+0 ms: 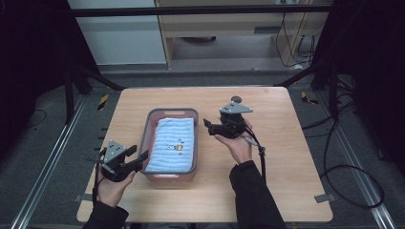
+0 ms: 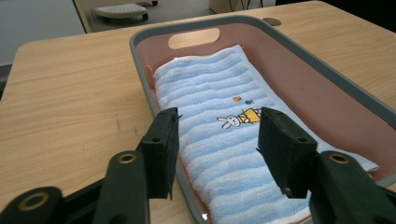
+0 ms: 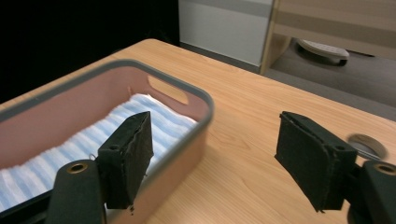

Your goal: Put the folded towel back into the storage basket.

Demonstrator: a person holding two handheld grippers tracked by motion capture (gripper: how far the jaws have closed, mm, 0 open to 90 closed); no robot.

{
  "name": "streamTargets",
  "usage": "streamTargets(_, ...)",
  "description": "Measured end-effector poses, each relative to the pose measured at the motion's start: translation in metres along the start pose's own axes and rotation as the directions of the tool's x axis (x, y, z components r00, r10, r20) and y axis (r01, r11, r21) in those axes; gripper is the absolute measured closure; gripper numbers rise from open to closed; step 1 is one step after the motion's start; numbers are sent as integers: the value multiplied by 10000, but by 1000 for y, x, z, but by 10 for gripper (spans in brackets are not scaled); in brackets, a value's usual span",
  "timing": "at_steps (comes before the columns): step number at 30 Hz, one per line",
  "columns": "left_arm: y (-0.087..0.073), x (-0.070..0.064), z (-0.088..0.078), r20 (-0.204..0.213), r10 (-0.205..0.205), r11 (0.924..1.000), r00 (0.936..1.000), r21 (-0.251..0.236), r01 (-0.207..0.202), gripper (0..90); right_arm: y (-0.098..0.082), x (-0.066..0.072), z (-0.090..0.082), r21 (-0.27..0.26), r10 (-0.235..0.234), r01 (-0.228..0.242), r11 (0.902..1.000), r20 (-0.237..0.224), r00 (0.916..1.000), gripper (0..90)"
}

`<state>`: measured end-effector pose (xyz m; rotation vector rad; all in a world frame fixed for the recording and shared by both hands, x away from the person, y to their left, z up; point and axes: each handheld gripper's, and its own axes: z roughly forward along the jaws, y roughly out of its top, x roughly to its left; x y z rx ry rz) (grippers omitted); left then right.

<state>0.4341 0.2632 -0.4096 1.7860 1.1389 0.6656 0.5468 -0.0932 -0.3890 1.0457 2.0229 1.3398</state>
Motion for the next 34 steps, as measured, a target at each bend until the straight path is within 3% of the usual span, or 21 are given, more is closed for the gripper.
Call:
streamTargets(4,-1,6,0,-1,75,9999,10000,-75,-75,398,-13,-17,-24,-118,194,-190,9998,351,9992,232)
streamTargets(21,-7,25,-5,-284,-91,9997,9996,-215,85,319,-59,-57,-88,-117,713,-704,9974,1244,9897,175)
streamTargets(30,-14,36,-7,-511,-48,10000,9987,-49,46,300,-93,-76,-110,-21,1173,-1185,9930,1583,9804,170)
streamTargets(34,-17,42,-7,-596,-205,9998,9980,-51,202,302,-105,-84,-115,145,1162,-1207,9926,1775,9772,169)
